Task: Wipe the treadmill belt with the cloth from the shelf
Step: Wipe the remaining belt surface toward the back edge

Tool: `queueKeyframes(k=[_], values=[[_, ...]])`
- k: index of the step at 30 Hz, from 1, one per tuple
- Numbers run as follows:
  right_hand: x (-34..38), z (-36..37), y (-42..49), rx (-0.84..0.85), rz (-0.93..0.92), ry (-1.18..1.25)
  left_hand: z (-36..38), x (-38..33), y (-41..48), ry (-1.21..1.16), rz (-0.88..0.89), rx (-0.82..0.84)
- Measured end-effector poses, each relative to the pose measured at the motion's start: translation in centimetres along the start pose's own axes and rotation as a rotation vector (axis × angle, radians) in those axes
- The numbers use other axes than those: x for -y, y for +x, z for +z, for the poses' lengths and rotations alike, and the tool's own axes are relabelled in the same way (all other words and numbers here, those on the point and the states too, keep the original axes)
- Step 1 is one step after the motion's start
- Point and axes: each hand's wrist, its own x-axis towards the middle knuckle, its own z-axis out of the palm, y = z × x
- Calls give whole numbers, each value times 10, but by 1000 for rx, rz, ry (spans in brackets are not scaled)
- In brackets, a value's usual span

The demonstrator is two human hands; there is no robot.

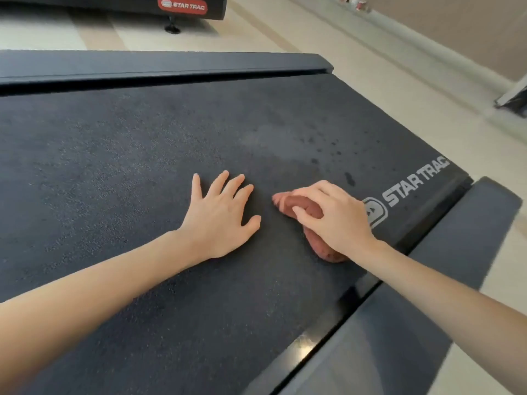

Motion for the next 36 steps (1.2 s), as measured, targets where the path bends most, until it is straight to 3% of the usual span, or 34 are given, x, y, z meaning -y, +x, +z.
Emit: queueKeyframes(k=[4, 7, 11, 17, 25, 30, 36], values=[[-96, -21, -10, 12, 578, -104, 13, -40, 7, 14, 102, 21], [-99, -23, -6, -30, 756, -122, 21, -46, 6, 76, 118, -9], [-56, -18, -13, -2, 668, -167, 22, -43, 5, 88, 123, -12], [-5, -18, -38, 64, 355, -149, 24, -48, 4, 132, 100, -9], [-21, -18, -37, 56, 243, -94, 22, -50, 11, 108, 118, -47], [-50, -15, -21, -34, 246, -16, 20, -57, 31, 35, 159, -79], [-111, -7, 19, -12, 282, -73, 25, -66, 53, -32, 204, -104]])
